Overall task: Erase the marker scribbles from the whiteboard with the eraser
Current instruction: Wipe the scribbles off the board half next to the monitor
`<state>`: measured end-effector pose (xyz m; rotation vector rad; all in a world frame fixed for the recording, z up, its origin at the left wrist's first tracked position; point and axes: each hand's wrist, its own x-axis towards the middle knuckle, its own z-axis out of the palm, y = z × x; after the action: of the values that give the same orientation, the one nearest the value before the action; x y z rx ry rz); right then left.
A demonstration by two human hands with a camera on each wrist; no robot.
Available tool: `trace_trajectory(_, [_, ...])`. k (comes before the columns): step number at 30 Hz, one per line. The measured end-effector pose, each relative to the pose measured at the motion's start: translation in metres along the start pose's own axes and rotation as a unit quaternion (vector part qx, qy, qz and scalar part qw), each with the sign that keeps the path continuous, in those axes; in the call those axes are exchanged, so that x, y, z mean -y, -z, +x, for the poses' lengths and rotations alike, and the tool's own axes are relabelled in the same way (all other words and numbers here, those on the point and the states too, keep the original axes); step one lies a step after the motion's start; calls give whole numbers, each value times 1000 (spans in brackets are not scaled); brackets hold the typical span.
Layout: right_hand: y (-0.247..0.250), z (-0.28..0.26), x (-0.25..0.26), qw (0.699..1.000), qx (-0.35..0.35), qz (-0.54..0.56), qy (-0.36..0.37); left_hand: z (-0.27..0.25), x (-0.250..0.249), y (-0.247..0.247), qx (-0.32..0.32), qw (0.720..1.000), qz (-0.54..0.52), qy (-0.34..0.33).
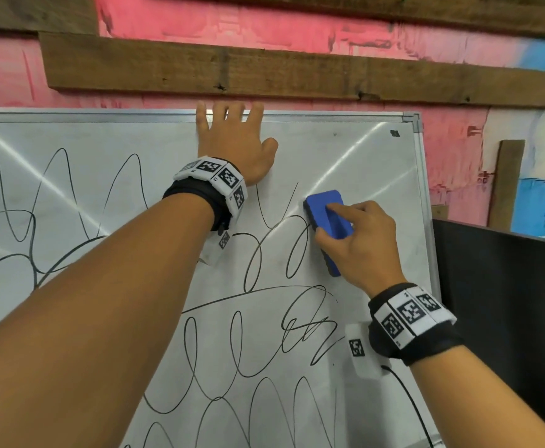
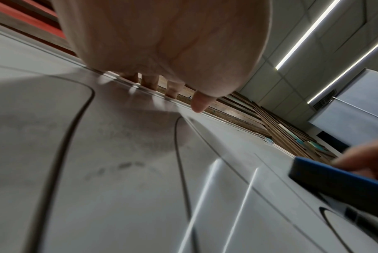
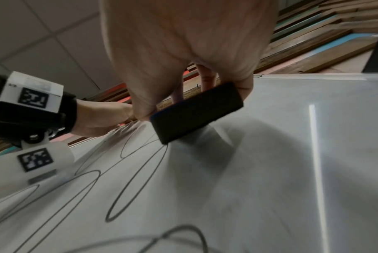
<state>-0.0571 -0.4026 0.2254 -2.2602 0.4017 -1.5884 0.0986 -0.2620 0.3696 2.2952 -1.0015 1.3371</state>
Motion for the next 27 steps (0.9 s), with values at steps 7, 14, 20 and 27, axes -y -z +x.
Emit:
trace_trajectory(7, [2,0,0,1000,10,-8,-3,-4,5,-1,-12,1000,11,-23])
trace_trajectory(14, [-2,-65,-25,999,30,7,-13,-5,6,-2,-1,1000,4,-24])
trace_trajectory(20, [-1,-39,-18,1000,6,20,-10,-6,7,0,2,1000,15,-27])
trace_trajectory(27, [3,-66,-26,998,53,-3,-21,-12,11,8,20,999,9,-38])
